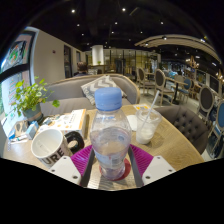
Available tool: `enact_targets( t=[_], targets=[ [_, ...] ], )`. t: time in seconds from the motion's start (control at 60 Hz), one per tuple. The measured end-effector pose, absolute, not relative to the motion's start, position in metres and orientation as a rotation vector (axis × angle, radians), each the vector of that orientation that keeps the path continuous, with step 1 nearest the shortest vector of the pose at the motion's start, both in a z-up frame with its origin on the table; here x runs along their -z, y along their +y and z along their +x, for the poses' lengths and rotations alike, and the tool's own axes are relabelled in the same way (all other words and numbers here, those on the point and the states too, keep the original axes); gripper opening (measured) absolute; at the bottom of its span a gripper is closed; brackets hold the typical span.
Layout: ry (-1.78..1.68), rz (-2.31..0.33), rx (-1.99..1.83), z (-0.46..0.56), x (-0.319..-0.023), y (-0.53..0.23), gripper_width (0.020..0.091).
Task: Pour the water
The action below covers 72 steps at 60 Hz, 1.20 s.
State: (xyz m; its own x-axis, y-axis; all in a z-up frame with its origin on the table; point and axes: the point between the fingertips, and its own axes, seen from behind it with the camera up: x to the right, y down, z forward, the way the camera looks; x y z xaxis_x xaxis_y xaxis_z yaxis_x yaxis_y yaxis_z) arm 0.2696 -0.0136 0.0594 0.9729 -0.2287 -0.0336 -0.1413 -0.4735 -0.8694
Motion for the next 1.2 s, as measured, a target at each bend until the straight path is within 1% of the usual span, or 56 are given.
enact_targets(
  t=[0.05, 0.067, 0.083, 0.1, 0.15, 0.217, 0.35, 0.583, 0.683, 0.817, 0.9, 1.2],
  targets=[
    [0.269, -2.091, 0.103, 0.268, -0.057, -0.018, 0.0794],
    [0.274, -2.093, 0.102, 0.268, -0.055, -0.019, 0.0836],
    [0.281, -2.096, 0.103, 0.268, -0.057, -0.022, 0.0863],
    [0.289, -2.098, 0.107, 0.268, -0.058, -0.024, 0.0866],
    [0.308, -2.114, 0.109, 0.267, -0.060, -0.032, 0.0848],
    [0.327, -2.136, 0.119, 0.264, -0.064, -0.044, 0.0855],
    [0.346, -2.190, 0.138, 0.251, -0.083, -0.088, 0.0853],
    [0.329, -2.272, 0.168, 0.211, -0.148, -0.179, 0.0852],
    [0.300, -2.291, 0.156, 0.187, -0.168, -0.211, 0.0851],
    [0.279, -2.289, 0.155, 0.168, -0.188, -0.239, 0.0856],
    [0.275, -2.281, 0.162, 0.160, -0.194, -0.248, 0.0856],
    [0.222, -2.277, 0.218, 0.157, -0.200, -0.260, 0.0853]
  ],
)
